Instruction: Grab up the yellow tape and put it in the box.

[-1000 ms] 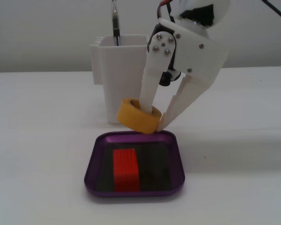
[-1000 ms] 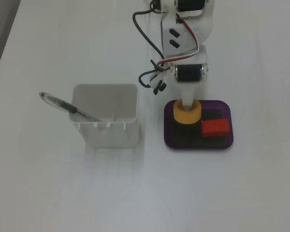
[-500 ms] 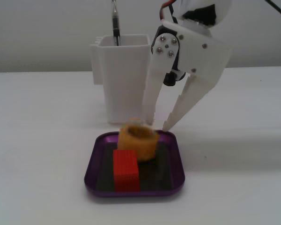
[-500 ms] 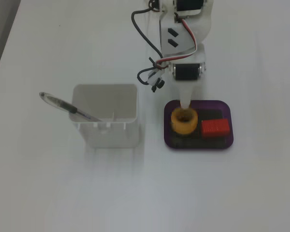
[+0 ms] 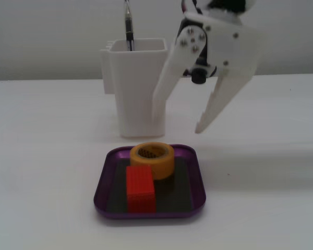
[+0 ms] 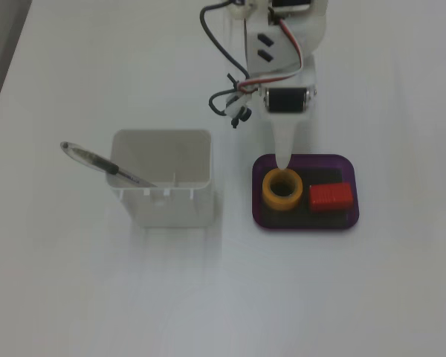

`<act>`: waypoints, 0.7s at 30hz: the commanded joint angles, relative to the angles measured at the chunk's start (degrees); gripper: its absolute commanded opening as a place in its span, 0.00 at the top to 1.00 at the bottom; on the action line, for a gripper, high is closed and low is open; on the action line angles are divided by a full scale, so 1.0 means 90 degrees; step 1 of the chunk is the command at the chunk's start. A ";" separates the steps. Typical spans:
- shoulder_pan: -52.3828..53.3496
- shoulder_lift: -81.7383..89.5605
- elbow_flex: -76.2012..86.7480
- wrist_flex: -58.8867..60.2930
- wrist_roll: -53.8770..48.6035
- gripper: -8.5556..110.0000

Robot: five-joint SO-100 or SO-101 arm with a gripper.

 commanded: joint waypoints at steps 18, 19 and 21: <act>0.0068 0.7480 0.4785 0.0469 -0.1172 0.78; 0.0068 0.7832 0.5254 0.0205 -0.1270 0.78; 0.0068 0.8516 0.6074 -0.0254 -0.1270 0.78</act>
